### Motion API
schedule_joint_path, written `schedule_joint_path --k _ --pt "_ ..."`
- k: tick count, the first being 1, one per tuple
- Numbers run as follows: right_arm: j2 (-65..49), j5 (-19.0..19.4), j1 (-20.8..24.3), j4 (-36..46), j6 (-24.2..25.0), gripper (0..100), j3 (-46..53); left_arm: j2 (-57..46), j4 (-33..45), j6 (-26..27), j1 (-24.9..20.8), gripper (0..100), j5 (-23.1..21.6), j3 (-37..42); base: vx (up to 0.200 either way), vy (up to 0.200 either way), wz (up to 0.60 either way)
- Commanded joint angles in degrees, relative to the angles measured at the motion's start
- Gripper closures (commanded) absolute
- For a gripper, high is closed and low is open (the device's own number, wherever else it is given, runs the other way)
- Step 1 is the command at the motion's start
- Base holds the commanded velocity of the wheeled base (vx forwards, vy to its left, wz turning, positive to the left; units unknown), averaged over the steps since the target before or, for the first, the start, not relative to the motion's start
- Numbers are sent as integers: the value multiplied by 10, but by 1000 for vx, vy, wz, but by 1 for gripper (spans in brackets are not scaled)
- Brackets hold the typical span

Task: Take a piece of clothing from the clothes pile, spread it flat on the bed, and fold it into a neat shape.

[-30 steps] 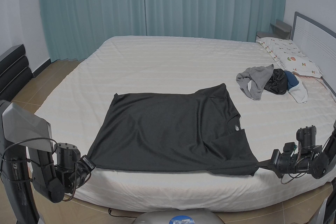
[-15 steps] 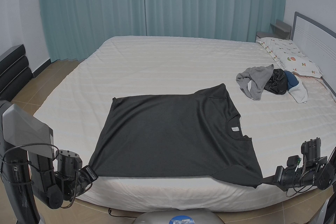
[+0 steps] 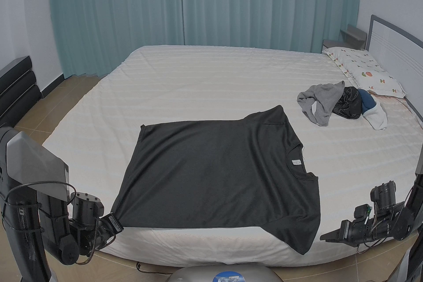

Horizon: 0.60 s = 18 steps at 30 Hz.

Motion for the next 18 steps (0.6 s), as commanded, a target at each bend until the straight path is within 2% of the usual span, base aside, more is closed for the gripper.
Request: schedule_joint_path --k 1,10,14,18 --pt "38 4 -3 -21 -1 0 -4 5 0 -1 0 100 0 -2 0 0 0" --pt "40 1 -22 -156 18 0 -17 2 0 -1 0 100 0 -1 0 0 0" --pt "44 0 -8 -152 36 0 -60 -1 0 0 0 100 0 1 0 0 0" --pt "95 -3 6 -153 43 0 -92 0 0 1 0 100 0 -2 0 0 0"
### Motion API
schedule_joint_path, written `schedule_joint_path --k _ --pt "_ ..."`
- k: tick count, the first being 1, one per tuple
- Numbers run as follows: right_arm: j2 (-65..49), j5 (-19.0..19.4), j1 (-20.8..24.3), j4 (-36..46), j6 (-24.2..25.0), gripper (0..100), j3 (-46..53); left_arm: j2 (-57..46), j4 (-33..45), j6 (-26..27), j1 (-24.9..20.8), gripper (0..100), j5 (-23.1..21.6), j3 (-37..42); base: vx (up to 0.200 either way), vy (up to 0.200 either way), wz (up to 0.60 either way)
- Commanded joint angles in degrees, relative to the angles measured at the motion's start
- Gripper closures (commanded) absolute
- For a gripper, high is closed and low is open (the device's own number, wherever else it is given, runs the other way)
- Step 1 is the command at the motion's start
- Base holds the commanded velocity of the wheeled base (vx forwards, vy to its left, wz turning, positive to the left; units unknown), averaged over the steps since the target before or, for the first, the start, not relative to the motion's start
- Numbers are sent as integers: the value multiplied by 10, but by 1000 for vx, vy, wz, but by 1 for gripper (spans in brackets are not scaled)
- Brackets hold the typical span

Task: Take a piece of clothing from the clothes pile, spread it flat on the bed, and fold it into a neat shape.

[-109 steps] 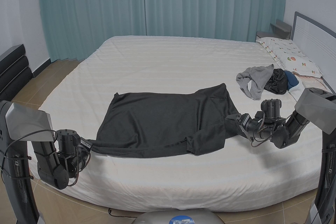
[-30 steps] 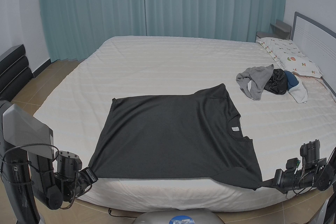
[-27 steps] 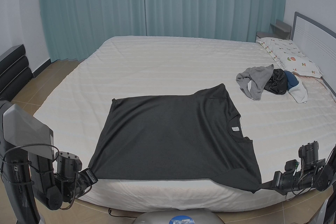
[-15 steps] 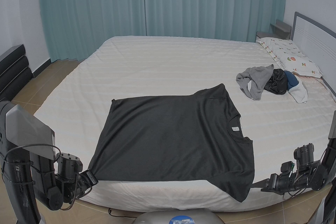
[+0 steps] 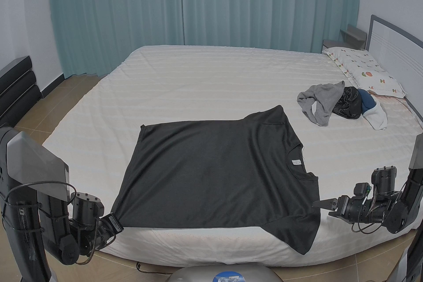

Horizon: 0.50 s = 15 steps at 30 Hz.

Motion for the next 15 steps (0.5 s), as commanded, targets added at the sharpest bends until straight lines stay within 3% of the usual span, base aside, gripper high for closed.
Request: schedule_joint_path --k 1,8,9,15 --pt "68 -7 18 -4 7 0 -48 -3 0 -1 -1 100 0 1 0 0 0" --pt "130 -35 17 -6 7 0 -87 -11 0 -3 -9 100 1 0 0 0 0" --pt "131 -35 17 -6 7 100 -88 -11 0 -3 -9 100 1 0 0 0 0" --pt "134 -29 11 -10 10 100 -102 -15 0 -3 -7 100 3 -5 0 0 0"
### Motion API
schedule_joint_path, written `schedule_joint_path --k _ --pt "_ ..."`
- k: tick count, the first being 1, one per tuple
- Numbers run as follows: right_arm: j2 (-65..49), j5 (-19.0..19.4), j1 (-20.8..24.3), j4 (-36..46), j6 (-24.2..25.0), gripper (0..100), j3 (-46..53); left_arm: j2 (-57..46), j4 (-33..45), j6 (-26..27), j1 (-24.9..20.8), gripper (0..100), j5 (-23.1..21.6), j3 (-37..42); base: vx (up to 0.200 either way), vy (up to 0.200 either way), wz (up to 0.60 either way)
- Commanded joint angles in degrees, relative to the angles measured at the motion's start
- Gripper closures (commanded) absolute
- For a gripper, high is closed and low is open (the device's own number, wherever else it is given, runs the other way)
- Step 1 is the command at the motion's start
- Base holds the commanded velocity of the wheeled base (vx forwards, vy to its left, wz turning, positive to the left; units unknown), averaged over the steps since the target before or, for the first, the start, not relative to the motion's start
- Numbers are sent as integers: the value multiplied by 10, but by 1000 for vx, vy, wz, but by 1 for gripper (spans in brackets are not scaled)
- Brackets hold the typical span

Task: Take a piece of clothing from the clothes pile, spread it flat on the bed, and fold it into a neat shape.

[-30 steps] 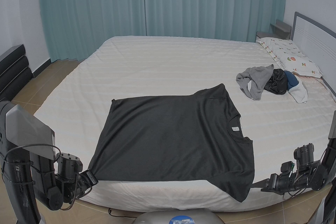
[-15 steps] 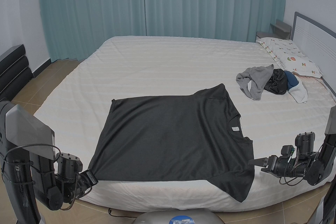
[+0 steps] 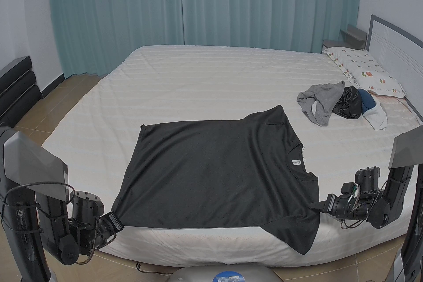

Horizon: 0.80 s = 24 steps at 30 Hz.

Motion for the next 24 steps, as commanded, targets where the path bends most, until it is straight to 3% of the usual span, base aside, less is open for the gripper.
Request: schedule_joint_path --k 1,9,17,24 --pt "18 2 -3 -4 3 100 -11 -6 0 0 2 100 3 -3 0 0 0" --pt "9 -7 -15 -60 102 100 -40 -3 -7 -15 9 100 5 -20 0 0 0" --pt "-16 -21 -17 -49 103 100 -99 -2 -7 -63 14 100 10 -52 0 0 0" --pt "15 -36 -4 23 103 100 -181 -2 -7 -84 14 100 12 -60 0 0 0"
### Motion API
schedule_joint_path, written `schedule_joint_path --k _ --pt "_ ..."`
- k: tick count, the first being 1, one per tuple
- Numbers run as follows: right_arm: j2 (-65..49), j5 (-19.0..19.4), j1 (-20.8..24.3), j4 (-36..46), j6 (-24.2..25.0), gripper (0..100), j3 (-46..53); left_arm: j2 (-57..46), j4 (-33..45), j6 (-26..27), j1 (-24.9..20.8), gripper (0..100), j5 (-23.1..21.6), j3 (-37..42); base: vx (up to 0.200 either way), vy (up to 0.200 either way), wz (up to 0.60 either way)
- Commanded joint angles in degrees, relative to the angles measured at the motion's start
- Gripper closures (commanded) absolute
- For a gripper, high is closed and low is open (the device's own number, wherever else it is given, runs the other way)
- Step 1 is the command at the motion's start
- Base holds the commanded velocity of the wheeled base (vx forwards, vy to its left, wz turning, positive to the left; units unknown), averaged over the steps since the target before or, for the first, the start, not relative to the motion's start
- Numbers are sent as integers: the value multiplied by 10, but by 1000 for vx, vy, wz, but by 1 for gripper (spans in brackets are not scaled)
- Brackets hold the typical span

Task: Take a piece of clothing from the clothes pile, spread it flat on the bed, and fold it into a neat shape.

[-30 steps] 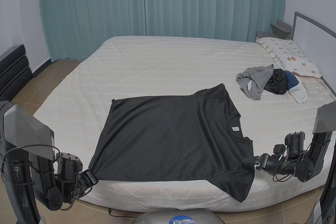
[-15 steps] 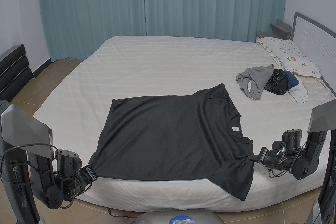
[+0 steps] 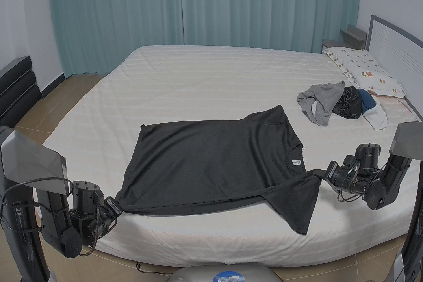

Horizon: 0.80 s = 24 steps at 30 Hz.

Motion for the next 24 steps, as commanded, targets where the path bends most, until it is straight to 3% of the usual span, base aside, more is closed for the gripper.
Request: schedule_joint_path --k 1,5,6,16,21,24 --pt "26 -8 8 26 0 100 -52 2 0 -6 0 100 0 -7 0 0 0" --pt "66 -22 6 29 0 100 -83 2 0 -8 0 100 0 -7 0 0 0" --pt "69 -22 6 27 -1 0 -83 2 0 -8 0 100 0 -7 0 0 0" --pt "-16 -14 -4 21 1 0 -9 2 0 -8 0 100 0 -7 0 0 0" --pt "-47 30 19 11 -6 0 91 1 0 -8 1 100 0 -7 0 0 0" --pt "-39 35 40 6 -9 0 127 1 0 -8 1 100 0 -6 0 0 0"
